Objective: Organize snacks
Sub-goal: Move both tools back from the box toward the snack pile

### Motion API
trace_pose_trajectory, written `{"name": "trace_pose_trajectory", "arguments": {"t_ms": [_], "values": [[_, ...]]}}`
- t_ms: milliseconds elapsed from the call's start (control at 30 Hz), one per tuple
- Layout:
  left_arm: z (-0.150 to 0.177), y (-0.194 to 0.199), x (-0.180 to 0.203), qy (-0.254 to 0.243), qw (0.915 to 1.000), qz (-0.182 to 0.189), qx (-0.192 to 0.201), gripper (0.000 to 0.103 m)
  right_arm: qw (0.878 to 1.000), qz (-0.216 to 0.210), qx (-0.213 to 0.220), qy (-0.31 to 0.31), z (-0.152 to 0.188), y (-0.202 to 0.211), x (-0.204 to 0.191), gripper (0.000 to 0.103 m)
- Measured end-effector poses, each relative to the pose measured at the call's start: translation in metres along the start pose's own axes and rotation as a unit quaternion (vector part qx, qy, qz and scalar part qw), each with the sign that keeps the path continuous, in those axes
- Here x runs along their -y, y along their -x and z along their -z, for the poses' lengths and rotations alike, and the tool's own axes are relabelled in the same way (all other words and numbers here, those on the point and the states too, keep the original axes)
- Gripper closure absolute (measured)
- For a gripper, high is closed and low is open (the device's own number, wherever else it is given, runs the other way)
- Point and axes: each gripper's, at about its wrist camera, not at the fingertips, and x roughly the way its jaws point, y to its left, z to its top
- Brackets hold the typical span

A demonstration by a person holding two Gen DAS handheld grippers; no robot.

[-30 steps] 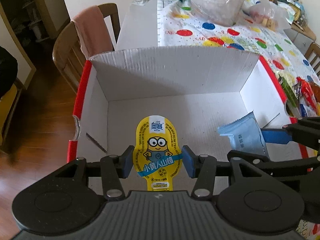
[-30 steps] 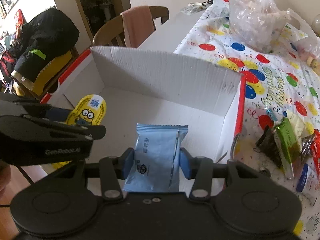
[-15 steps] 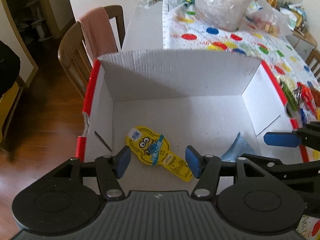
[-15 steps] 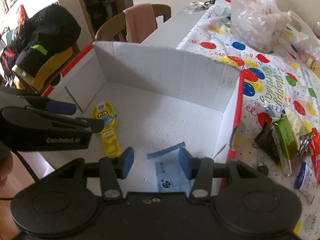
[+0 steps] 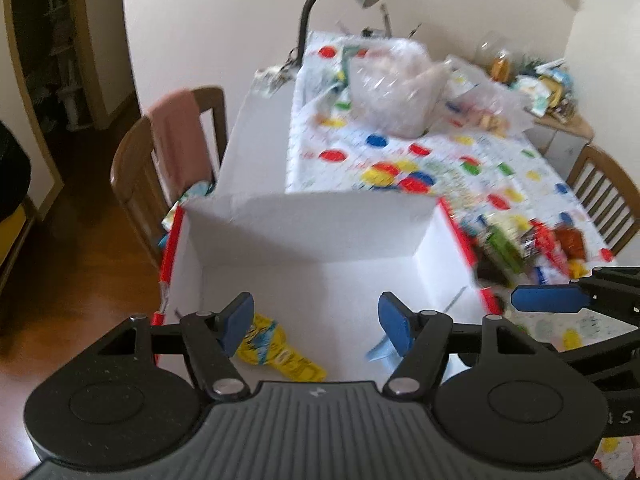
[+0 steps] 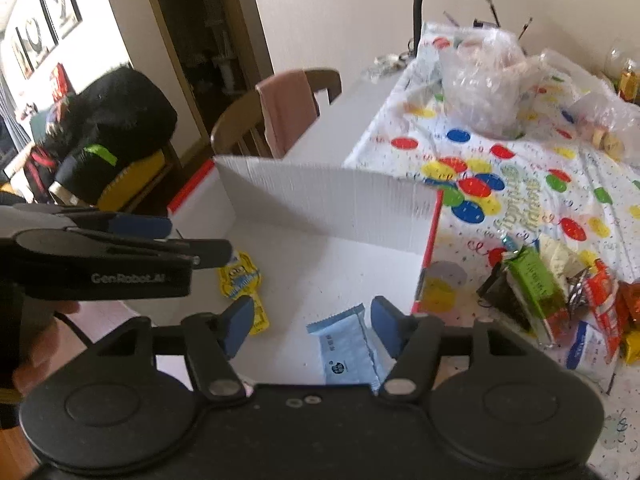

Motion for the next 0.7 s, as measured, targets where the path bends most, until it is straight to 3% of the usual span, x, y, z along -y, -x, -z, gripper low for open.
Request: {"name": "trace_pose_trajectory", "arguments": {"t_ms": [333, 567, 700], "values": [[-0.001, 0.027, 0.059, -0.025, 0.9981, 0.036, 0.044, 0.024, 0.997, 0.003, 0.066, -0.030, 0.011, 0.063, 0.040, 0.016], [0.003, 0.028, 0.107, -0.030, 0.9968, 0.053, 0.051, 0.019, 0.995, 0.006, 0.077, -0.057, 0.034, 0.087, 0.085, 0.006], [0.008, 0.015, 0.134, -0.021, 0.9969, 0.067, 0.036, 0.018, 0.995, 0.010, 0.081, -0.053, 0.046, 0.099, 0.108, 0.000]]}}
